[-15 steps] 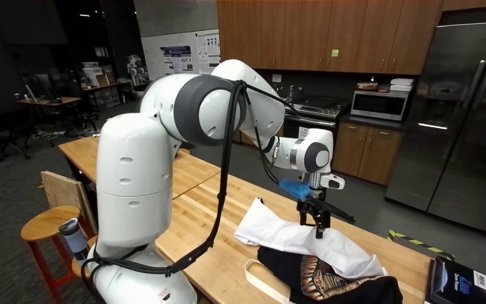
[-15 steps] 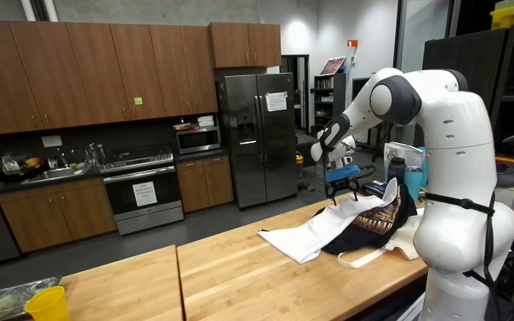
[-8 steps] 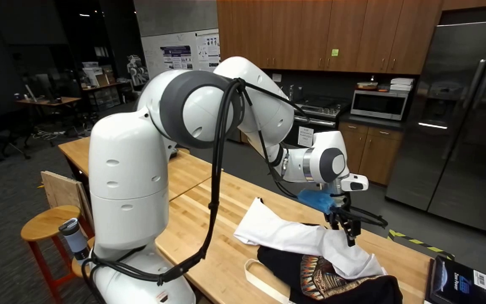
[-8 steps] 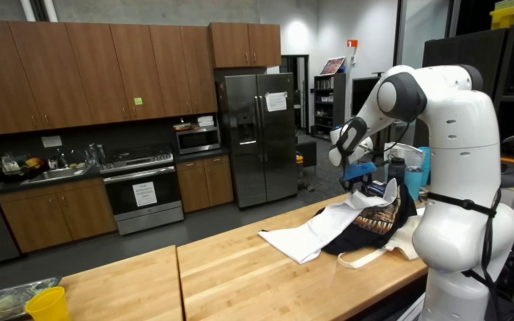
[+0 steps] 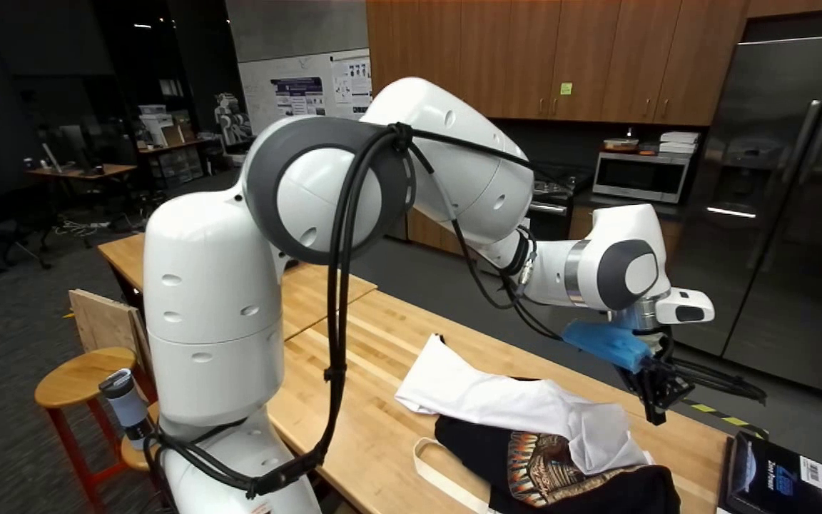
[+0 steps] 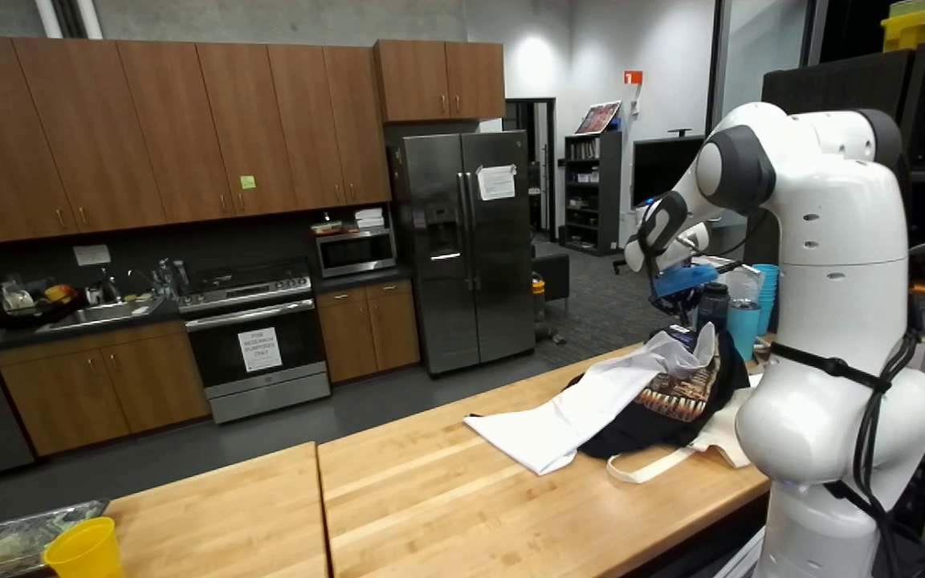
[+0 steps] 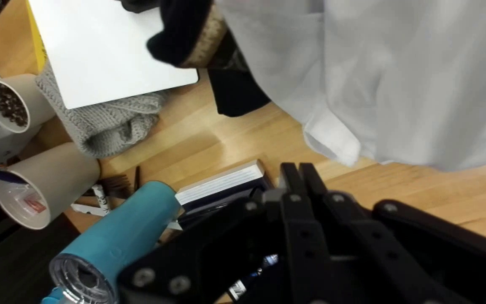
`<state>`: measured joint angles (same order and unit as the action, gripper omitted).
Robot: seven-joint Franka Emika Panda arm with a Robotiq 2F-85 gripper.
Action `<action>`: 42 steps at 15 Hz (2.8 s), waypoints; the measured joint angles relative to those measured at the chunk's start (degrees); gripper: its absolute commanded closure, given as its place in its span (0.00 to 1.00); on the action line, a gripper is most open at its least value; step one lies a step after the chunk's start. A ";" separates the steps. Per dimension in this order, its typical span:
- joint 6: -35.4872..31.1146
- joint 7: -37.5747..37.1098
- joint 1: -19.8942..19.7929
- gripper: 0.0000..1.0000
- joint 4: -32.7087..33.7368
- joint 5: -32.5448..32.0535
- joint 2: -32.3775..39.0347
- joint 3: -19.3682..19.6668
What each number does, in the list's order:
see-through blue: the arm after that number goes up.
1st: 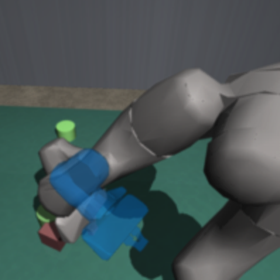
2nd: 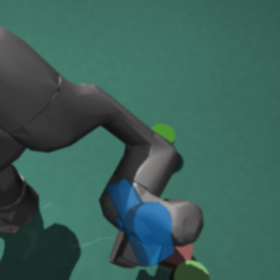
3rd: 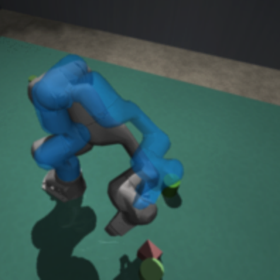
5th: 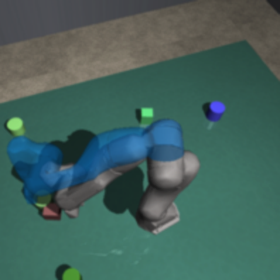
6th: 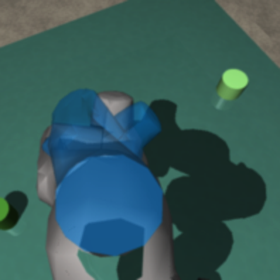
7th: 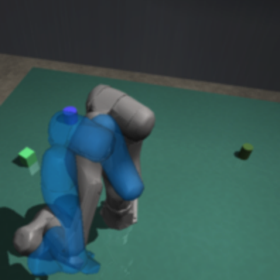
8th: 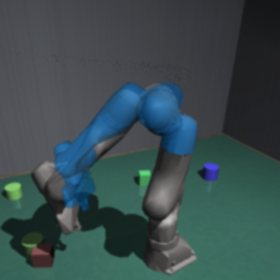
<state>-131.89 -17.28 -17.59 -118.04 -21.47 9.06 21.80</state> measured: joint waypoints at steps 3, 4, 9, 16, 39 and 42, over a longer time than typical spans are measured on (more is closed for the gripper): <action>3.87 3.73 -1.21 0.91 2.50 0.51 0.02 0.30; 5.53 4.57 -1.31 0.85 3.33 0.51 0.05 0.31; 6.65 5.36 -1.28 0.74 4.09 0.51 0.35 0.30; 6.65 5.39 -1.29 0.74 4.10 0.51 0.44 0.30; 29.62 21.09 -7.92 0.00 15.51 2.44 4.24 3.81; 29.92 19.75 -10.21 0.00 14.66 5.48 3.66 4.79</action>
<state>-101.97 2.47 -27.81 -103.38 -15.99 12.72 26.59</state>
